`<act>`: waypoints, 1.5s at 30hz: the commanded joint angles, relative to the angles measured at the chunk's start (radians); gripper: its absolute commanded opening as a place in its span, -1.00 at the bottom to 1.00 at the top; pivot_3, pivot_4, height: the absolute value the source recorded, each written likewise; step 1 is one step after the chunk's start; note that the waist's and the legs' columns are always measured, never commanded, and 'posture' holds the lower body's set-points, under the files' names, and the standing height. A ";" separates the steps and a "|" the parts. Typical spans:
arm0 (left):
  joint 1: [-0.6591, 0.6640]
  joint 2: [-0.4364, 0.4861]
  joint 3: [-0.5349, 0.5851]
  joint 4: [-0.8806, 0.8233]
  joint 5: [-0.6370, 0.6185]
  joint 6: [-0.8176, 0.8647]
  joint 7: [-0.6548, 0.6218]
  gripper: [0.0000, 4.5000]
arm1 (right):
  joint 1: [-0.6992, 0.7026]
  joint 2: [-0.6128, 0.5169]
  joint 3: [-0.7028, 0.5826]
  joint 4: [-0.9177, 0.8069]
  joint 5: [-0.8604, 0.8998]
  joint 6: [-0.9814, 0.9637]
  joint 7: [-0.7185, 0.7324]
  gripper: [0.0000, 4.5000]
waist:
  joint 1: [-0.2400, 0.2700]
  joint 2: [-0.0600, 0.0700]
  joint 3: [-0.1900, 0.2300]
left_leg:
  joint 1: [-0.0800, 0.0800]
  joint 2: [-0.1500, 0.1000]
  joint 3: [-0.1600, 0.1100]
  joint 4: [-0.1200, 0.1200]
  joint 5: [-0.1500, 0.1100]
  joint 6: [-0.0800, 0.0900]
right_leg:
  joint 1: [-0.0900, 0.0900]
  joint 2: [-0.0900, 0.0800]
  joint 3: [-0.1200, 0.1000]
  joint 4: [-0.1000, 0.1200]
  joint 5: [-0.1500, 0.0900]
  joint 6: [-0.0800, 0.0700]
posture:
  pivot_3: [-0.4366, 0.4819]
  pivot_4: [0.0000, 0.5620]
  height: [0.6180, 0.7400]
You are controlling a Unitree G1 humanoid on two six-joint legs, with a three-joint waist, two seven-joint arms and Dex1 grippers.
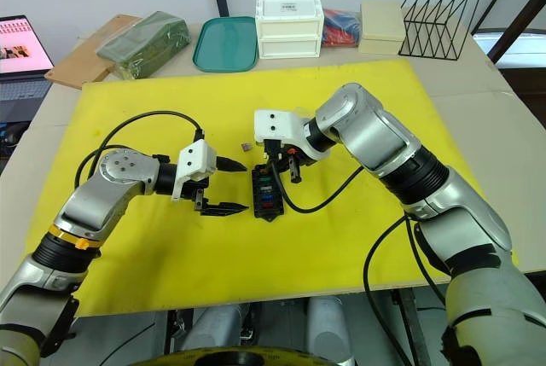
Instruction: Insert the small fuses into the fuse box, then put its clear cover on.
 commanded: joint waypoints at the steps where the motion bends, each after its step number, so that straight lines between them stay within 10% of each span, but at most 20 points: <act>1: 0.002 0.000 0.016 -0.033 -0.005 0.000 0.004 0.99 | -0.025 0.011 -0.010 -0.019 -0.021 -0.009 0.009 -1.00 | 0.000 0.000 0.000 | 0.000 0.000 0.000 0.000 0.000 0.000 | 0.000 0.000 0.000 0.000 0.000 0.000 | -0.05 -0.47 1.00; 35: 0.010 0.008 0.017 -0.049 -0.002 0.015 0.014 0.99 | 0.006 0.044 -0.007 -0.023 -0.107 -0.043 0.033 -1.00 | -0.001 0.000 0.000 | 0.001 0.000 0.000 0.000 0.000 0.000 | 0.000 0.000 0.000 0.000 0.000 0.000 | -0.05 -0.47 1.00; 39: 0.008 0.005 0.016 -0.049 -0.002 0.016 0.016 1.00 | 0.008 0.044 -0.004 -0.020 -0.112 -0.044 0.032 -0.56 | -0.001 0.000 0.000 | 0.000 0.000 0.000 0.000 0.000 0.000 | 0.000 0.000 0.000 0.000 0.000 0.000 | -0.05 -0.47 1.00; 45: 0.009 0.003 0.016 -0.052 -0.003 0.019 0.019 1.00 | 0.002 0.049 -0.014 -0.022 -0.106 -0.039 0.034 -0.56 | -0.001 0.000 0.000 | 0.000 0.000 0.000 0.000 0.000 0.000 | 0.000 0.000 0.000 0.000 0.000 0.000 | -0.05 -0.47 1.00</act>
